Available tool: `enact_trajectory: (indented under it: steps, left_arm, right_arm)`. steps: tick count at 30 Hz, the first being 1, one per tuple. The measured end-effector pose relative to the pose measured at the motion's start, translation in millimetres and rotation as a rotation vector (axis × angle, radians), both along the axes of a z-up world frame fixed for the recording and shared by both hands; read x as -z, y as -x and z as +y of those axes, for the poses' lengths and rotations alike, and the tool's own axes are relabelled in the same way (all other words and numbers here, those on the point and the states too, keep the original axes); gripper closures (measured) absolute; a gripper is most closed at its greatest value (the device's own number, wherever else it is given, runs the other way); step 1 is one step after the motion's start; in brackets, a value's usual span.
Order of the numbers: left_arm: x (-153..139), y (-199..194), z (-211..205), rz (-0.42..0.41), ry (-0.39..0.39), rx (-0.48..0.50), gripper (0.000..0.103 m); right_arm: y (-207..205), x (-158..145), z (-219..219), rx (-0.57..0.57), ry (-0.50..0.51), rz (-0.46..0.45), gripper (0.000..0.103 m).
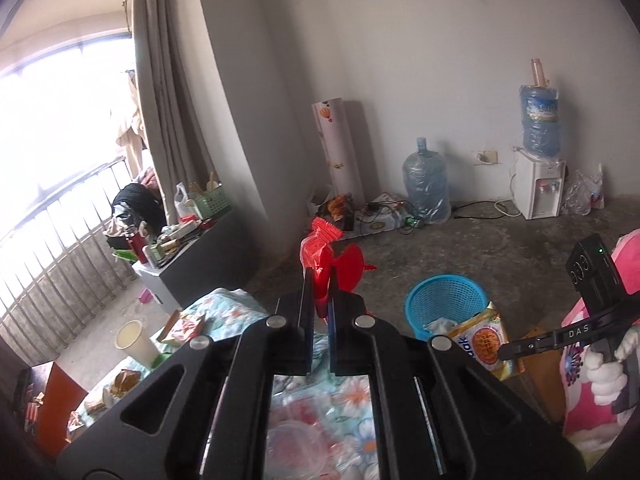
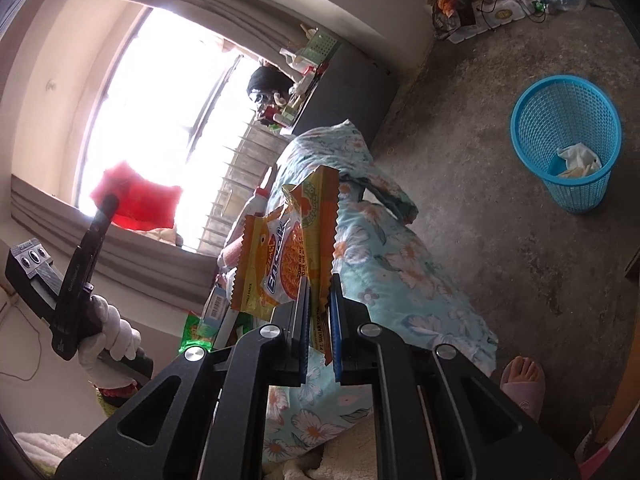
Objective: Collect trash
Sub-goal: 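Carry the packet and red bag in both grippers over the wastebasket, then open both grippers to drop the packet and red bag into the wastebasket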
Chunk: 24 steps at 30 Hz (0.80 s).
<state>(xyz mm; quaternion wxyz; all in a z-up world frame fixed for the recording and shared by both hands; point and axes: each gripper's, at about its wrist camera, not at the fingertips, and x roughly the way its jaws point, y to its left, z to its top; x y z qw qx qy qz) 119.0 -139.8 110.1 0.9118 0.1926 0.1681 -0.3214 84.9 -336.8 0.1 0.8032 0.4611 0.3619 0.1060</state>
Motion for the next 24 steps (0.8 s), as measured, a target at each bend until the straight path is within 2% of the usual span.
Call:
enact_trajectory:
  steps: [7, 14, 18, 24]
  left_arm:
    - [35, -32, -92, 0.188, 0.025, 0.143, 0.099]
    - [93, -59, -202, 0.353, -0.035, 0.278, 0.099]
    - [131, -80, -260, 0.426, -0.061, 0.298, 0.099]
    - [184, -115, -333, 0.541, -0.105, 0.286, 0.098]
  right_arm:
    - [18, 10, -50, 0.176, 0.043, 0.026, 0.094]
    - [28, 32, -99, 0.418, 0.180, 0.162, 0.094]
    - [25, 51, -130, 0.547, 0.258, 0.269, 0.094]
    - [3, 94, -172, 0.640, 0.249, 0.356, 0.094]
